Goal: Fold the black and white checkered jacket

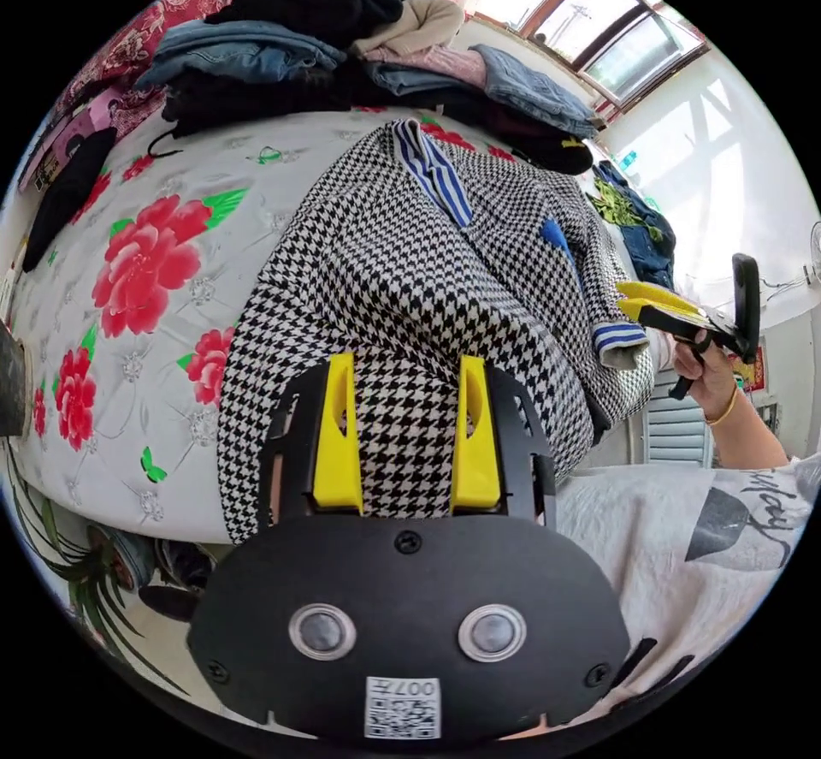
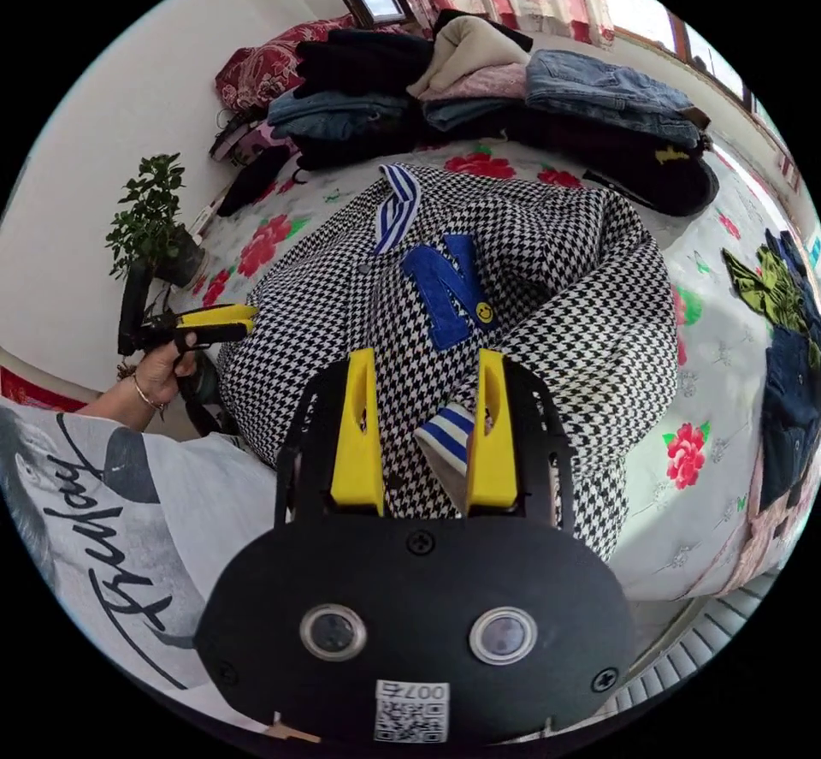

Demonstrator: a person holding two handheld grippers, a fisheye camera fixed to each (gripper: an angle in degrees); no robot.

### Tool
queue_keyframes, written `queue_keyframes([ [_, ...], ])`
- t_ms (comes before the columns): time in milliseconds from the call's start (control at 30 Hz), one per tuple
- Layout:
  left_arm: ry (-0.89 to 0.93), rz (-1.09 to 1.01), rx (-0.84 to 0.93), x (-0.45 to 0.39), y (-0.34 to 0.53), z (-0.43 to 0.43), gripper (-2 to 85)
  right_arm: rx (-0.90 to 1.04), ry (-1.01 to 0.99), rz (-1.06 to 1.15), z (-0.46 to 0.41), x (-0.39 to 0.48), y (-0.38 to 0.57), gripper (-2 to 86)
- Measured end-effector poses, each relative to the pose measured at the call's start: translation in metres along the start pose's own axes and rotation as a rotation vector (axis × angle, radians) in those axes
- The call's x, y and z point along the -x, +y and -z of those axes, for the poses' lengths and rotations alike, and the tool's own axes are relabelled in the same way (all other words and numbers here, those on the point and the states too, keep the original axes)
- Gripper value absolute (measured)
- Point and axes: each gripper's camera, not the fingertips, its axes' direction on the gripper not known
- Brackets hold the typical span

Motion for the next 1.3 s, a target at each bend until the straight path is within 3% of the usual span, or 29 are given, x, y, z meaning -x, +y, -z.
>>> queue_keyframes([
  [100,0.024,0.009,0.129,0.014,-0.029,-0.038,12.1,0.116,0.062,0.134,-0.04,0.039,-0.037,10.0],
  [233,0.079,-0.007,0.166,0.025,-0.062,-0.032,4.7,0.288,0.263,0.105,-0.095,0.041,-0.066,5.0],
  [400,0.332,0.072,0.09,0.076,-0.077,0.034,0.5,-0.069,0.299,-0.063,0.014,-0.007,-0.093,1.9],
  [533,0.311,0.031,0.067,0.114,-0.107,0.091,-0.4,-0.336,0.497,-0.26,0.154,-0.091,-0.122,2.4],
  [600,0.267,0.001,0.035,0.122,-0.126,0.1,-0.5,-0.358,0.564,-0.404,0.194,-0.138,-0.137,3.7],
  [700,0.34,0.037,-0.009,0.135,-0.164,0.088,-0.3,-0.289,0.565,-0.652,0.218,-0.205,-0.152,5.4],
  [767,0.32,0.051,0.013,0.134,-0.185,0.068,0.0,-0.279,0.579,-0.683,0.213,-0.208,-0.156,5.8],
  [900,0.148,-0.004,0.084,0.114,-0.213,0.042,2.5,-0.336,0.496,-0.403,0.167,-0.14,-0.158,7.5],
  [1033,0.202,0.063,0.048,0.122,-0.198,0.036,10.1,-0.099,0.357,-0.168,0.069,-0.079,-0.138,9.9],
  [1167,0.254,0.126,-0.032,0.121,-0.163,0.048,13.5,0.032,0.338,-0.201,0.023,-0.059,-0.087,11.0],
  [1300,0.169,0.104,-0.055,0.099,-0.144,0.043,15.1,0.025,0.383,-0.513,0.027,-0.083,-0.012,11.6],
])
